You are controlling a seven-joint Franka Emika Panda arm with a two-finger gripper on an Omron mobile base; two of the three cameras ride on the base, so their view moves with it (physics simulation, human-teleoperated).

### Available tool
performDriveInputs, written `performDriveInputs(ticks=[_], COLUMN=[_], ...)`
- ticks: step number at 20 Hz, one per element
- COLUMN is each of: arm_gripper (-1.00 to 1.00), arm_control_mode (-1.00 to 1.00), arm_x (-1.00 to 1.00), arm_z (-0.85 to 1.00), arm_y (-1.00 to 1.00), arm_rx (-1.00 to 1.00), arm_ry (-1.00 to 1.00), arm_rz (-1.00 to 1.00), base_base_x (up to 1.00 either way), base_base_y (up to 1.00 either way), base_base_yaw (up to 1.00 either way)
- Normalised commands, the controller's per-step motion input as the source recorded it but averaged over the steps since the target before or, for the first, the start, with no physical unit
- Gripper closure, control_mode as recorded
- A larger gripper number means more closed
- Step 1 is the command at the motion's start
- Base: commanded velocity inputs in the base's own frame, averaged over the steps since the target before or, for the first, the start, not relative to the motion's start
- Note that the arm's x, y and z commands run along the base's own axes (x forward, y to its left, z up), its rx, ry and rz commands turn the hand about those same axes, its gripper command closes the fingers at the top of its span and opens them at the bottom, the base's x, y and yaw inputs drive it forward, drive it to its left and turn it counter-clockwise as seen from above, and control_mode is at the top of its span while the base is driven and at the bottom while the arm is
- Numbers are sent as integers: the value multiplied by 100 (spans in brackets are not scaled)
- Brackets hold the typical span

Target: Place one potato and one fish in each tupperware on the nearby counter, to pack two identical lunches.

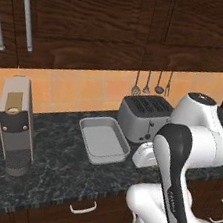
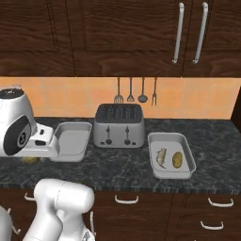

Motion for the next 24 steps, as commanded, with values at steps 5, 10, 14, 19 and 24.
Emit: performDriveInputs(ticks=[5, 10, 14, 19, 24], arm_gripper=[100, 100, 100, 100, 100], arm_control_mode=[-100, -100, -100, -100, -100], arm_x=[100, 96, 96, 100, 100], arm_z=[-3, -33, -83, -59, -14], arm_y=[8, 14, 32, 27, 2], arm_rx=[-3, -2, 0, 0, 0], arm_ry=[0, 0, 0, -7, -3], arm_rz=[-3, -6, -1, 0, 0], base_base_x=[0, 0, 0, 0, 0], base_base_y=[0, 0, 0, 0, 0], base_base_yaw=[0, 0, 0, 0, 0])
